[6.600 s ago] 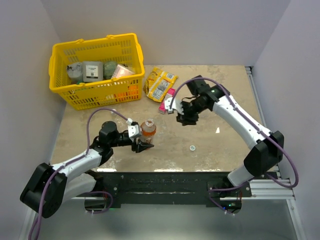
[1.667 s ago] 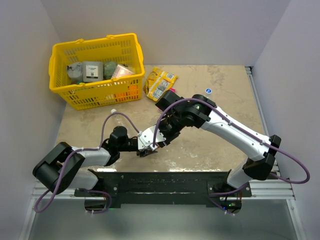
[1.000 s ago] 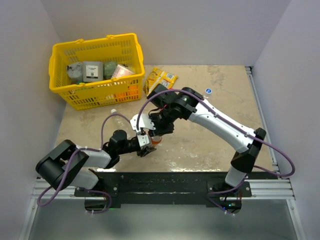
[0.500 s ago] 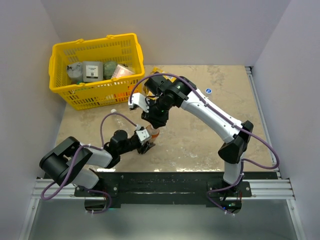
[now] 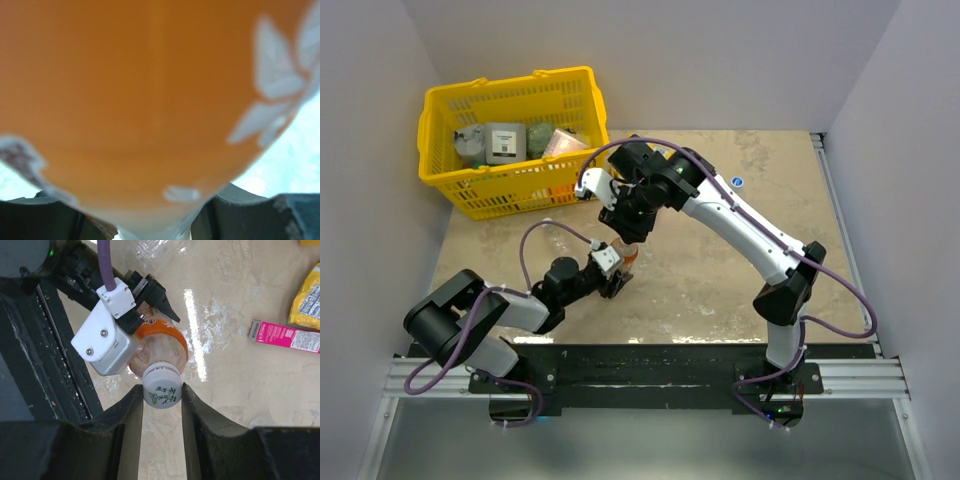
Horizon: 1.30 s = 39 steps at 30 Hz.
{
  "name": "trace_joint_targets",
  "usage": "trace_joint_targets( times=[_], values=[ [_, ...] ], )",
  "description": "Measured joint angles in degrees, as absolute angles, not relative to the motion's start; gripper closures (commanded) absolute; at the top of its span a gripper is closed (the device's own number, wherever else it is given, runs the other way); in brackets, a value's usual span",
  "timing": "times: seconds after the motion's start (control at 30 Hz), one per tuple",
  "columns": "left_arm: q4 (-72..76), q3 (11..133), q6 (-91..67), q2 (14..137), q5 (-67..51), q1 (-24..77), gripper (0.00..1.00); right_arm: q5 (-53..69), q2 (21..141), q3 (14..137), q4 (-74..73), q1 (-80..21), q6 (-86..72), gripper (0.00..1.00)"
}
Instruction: Screw on the bottle caps
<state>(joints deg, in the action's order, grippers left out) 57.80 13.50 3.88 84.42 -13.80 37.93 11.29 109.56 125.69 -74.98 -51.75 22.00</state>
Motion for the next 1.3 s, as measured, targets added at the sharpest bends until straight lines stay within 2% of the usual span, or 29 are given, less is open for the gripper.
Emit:
trace_joint_targets(
  times=[0.23, 0.33, 0.37, 0.4, 0.43, 0.47, 0.67, 0.77, 0.93, 1.03, 1.3],
  values=[
    [55.27, 15.77, 0.03, 84.55, -6.7, 39.0, 1.0, 7.97, 111.22, 127.74, -73.06, -51.4, 20.49, 0.79],
    [54.65, 15.92, -1.39, 84.71, -5.39, 39.03, 1.0, 6.9, 112.4, 128.6, -72.47, -51.31, 20.21, 0.53],
    [54.59, 15.92, -1.78, 84.79, -5.17, 39.03, 1.0, 6.61, 112.57, 128.68, -72.34, -51.31, 20.12, 0.39],
    [54.68, 15.92, -2.22, 84.84, -5.08, 39.05, 1.0, 6.11, 112.73, 128.92, -72.42, -51.33, 19.75, 0.32],
    [55.07, 15.92, -3.05, 84.86, -4.8, 39.03, 1.0, 5.48, 112.9, 129.32, -72.86, -51.42, 19.14, 0.13],
    [55.37, 15.92, -3.95, 84.86, -4.23, 38.89, 1.0, 5.39, 113.01, 129.78, -73.52, -51.64, 18.81, 0.01],
    [56.51, 15.92, -5.3, 85.41, -4.14, 38.37, 1.0, 5.23, 111.33, 136.59, -75.85, -52.95, 19.55, 0.01],
    [56.4, 15.92, -5.08, 85.86, -5.04, 38.28, 1.0, 5.41, 103.48, 130.93, -75.29, -52.47, 20.99, 0.02],
    [56.21, 15.9, -1.48, 85.6, -14.2, 36.69, 1.0, 9.82, 87.11, 115.11, -72.34, -49.89, 31.14, 0.14],
    [53.67, 15.92, 4.16, 83.72, -22.06, 35.73, 1.0, 13.3, 81.69, 108.73, -70.57, -49.52, 40.6, 0.23],
    [38.87, 20.62, 20.21, 81.87, -37.63, 35.64, 1.0, 22.44, 86.7, 107.66, -72.25, -52.51, 64.03, 0.33]
  ],
)
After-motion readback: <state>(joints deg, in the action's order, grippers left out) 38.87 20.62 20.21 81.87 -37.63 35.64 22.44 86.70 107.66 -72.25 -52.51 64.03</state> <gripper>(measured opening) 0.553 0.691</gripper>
